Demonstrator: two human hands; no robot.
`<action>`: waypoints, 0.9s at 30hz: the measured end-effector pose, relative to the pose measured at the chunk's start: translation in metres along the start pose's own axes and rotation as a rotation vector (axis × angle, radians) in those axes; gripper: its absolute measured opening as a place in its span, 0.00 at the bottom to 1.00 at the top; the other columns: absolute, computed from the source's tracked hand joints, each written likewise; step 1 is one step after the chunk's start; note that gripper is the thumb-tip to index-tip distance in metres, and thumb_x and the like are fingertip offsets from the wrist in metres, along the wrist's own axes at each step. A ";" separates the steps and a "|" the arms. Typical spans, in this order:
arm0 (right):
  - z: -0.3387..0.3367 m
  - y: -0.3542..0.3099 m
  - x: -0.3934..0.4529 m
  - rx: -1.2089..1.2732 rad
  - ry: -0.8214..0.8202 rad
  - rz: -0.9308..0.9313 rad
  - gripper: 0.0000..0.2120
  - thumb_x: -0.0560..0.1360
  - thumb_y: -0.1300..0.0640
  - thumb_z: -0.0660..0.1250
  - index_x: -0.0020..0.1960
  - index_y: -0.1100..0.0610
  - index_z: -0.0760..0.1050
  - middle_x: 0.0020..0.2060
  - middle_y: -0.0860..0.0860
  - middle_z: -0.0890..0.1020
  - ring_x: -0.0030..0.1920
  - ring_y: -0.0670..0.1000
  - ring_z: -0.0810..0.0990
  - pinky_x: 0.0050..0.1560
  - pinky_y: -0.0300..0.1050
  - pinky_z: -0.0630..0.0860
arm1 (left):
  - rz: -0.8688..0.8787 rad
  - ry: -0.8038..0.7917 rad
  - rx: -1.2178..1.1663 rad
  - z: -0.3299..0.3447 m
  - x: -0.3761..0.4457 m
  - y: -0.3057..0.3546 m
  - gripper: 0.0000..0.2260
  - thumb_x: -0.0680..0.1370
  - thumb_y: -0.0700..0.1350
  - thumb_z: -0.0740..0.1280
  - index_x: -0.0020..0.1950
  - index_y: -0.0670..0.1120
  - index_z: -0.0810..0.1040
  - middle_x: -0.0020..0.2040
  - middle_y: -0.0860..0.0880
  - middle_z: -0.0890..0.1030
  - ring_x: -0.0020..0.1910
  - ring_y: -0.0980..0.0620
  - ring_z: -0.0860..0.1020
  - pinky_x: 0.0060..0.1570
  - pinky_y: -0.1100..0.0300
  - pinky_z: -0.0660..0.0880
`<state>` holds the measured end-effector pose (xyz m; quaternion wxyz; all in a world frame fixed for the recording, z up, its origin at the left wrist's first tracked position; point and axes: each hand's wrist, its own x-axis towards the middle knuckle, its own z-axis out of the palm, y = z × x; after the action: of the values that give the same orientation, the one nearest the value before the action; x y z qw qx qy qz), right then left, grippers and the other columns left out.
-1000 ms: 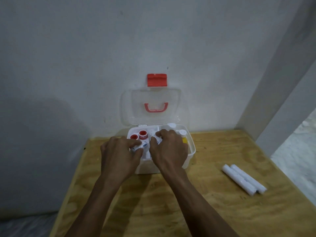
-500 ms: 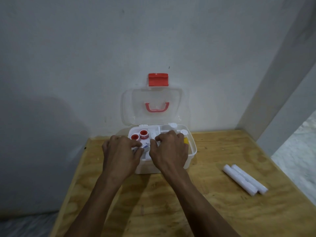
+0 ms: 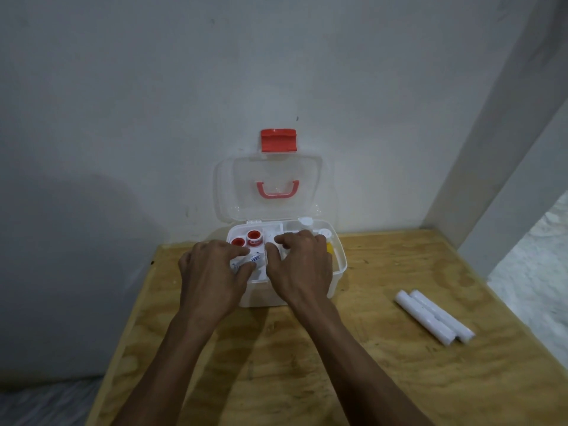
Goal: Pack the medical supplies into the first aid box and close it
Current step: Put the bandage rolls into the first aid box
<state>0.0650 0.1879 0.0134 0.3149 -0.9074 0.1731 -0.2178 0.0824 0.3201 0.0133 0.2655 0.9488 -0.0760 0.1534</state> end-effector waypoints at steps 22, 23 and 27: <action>-0.147 0.214 0.007 -0.045 -0.068 0.121 0.10 0.73 0.50 0.71 0.54 0.47 0.82 0.41 0.40 0.82 0.41 0.41 0.77 0.42 0.40 0.71 | 0.083 -0.253 -0.357 0.104 -0.090 0.166 0.19 0.73 0.58 0.69 0.62 0.55 0.79 0.48 0.55 0.83 0.47 0.59 0.78 0.48 0.57 0.78; -0.149 0.221 0.010 -0.060 -0.110 0.129 0.11 0.72 0.50 0.71 0.55 0.46 0.82 0.42 0.40 0.81 0.41 0.41 0.77 0.42 0.41 0.72 | 0.082 -0.289 -0.334 0.112 -0.089 0.171 0.20 0.74 0.59 0.68 0.64 0.55 0.77 0.49 0.55 0.82 0.48 0.58 0.78 0.49 0.56 0.78; -0.149 0.239 0.020 -0.087 -0.258 0.132 0.16 0.70 0.47 0.71 0.57 0.46 0.80 0.47 0.42 0.83 0.48 0.44 0.80 0.47 0.47 0.79 | 0.061 -0.407 -0.294 0.134 -0.082 0.188 0.24 0.75 0.61 0.63 0.68 0.54 0.73 0.54 0.53 0.81 0.54 0.54 0.78 0.53 0.51 0.77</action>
<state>-0.0354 -0.0722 -0.0302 0.3085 -0.9273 0.2001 -0.0706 -0.0032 0.0958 -0.0322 0.3752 0.9086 -0.1779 -0.0455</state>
